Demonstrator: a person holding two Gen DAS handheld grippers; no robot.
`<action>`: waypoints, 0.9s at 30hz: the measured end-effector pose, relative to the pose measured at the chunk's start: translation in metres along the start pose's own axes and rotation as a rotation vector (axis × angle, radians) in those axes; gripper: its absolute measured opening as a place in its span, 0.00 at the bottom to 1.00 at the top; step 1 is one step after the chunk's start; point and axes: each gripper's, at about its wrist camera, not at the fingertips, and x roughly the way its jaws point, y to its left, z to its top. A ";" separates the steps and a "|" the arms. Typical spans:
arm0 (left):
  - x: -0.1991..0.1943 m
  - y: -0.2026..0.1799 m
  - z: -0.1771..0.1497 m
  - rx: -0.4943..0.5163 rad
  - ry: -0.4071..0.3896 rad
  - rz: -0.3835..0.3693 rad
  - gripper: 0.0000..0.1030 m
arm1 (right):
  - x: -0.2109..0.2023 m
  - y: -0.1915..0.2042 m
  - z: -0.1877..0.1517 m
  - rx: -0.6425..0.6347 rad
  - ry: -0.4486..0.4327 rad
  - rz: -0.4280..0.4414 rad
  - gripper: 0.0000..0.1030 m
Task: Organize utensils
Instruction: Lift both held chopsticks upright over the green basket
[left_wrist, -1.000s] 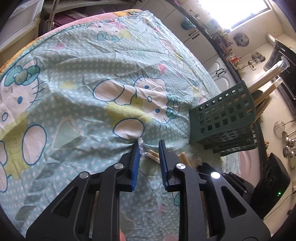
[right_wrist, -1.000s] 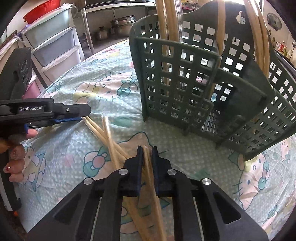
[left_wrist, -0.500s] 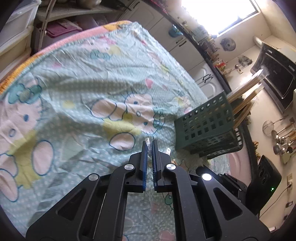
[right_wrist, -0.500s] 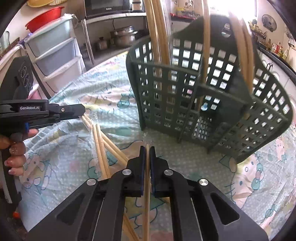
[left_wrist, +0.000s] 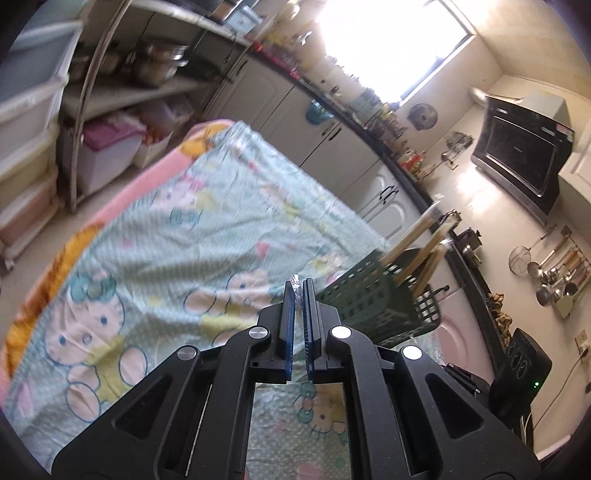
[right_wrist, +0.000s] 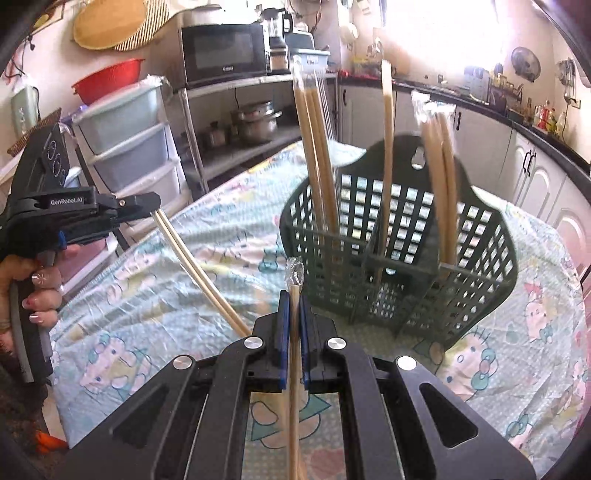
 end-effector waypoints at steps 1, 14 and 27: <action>-0.004 -0.005 0.002 0.012 -0.009 -0.008 0.02 | -0.003 0.001 0.001 -0.001 -0.008 0.001 0.05; -0.040 -0.066 0.013 0.145 -0.060 -0.117 0.02 | -0.052 0.004 0.020 0.014 -0.134 0.008 0.05; -0.045 -0.120 0.010 0.266 -0.051 -0.196 0.02 | -0.094 -0.003 0.025 0.038 -0.231 -0.025 0.05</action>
